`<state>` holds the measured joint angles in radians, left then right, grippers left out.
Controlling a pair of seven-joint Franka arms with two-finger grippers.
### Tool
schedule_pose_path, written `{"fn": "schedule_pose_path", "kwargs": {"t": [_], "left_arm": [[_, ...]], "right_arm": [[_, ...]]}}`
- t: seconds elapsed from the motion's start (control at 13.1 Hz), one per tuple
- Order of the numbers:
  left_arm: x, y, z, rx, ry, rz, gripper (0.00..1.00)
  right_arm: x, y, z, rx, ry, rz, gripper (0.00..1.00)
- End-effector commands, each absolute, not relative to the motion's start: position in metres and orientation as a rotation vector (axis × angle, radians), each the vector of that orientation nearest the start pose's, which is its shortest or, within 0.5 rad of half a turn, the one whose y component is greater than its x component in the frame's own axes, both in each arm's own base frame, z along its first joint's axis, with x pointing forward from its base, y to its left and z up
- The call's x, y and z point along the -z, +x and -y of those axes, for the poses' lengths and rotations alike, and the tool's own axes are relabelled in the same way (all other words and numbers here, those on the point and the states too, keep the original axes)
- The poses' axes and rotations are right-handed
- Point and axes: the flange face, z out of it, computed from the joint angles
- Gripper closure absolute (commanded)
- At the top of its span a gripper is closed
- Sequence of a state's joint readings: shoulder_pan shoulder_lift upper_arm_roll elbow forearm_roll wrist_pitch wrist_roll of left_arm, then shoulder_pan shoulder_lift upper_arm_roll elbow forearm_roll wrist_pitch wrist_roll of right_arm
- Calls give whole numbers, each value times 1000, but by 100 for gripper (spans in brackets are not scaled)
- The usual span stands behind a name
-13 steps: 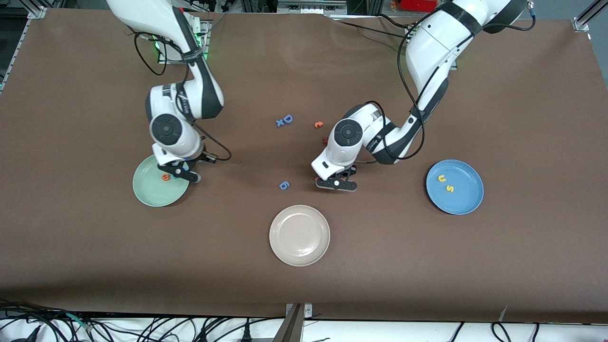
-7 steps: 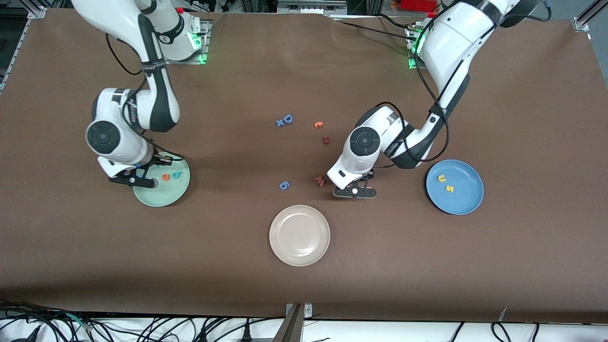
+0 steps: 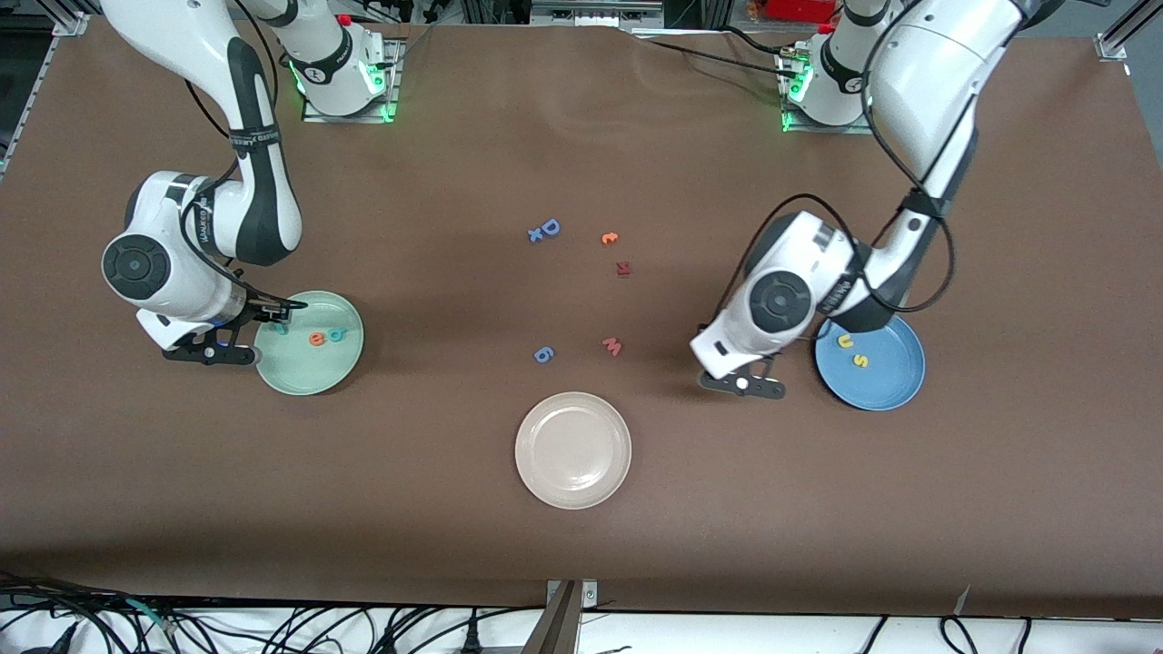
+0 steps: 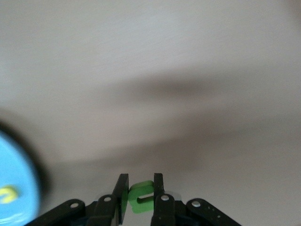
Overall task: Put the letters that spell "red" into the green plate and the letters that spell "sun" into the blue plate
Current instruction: 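Place the l on the green plate while the left gripper places the u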
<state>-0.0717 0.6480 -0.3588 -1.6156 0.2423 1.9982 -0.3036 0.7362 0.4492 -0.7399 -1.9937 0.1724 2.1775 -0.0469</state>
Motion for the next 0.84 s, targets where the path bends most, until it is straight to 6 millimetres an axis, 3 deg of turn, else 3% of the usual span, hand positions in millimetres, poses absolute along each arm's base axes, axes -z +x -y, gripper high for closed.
{"fn": "schedule_pose_path", "kwargs": {"t": [0.0,0.23,0.38,0.53,0.69,0.76], "left_arm": [[-250,630,166,-417,-3034,-425,96],[-236,640,84,-431,-2950,-479,95],[-229,641,42,-459,-2958,-511,95],[-211,631,18,-487,-2974,-508,95],[-206,607,-1,-540,-2966,-524,95],[-205,607,-4,-511,-2974,-547,93]], "right_arm": [[-287,595,-28,-216,-3293,-68,2],[-291,594,-46,-194,-3284,-144,1],[-298,591,-80,-158,-3276,-229,1],[-313,588,-107,-198,-3263,-283,1],[-344,591,-133,-305,-3245,-344,1],[-357,593,-143,-330,-3240,-361,1]]}}
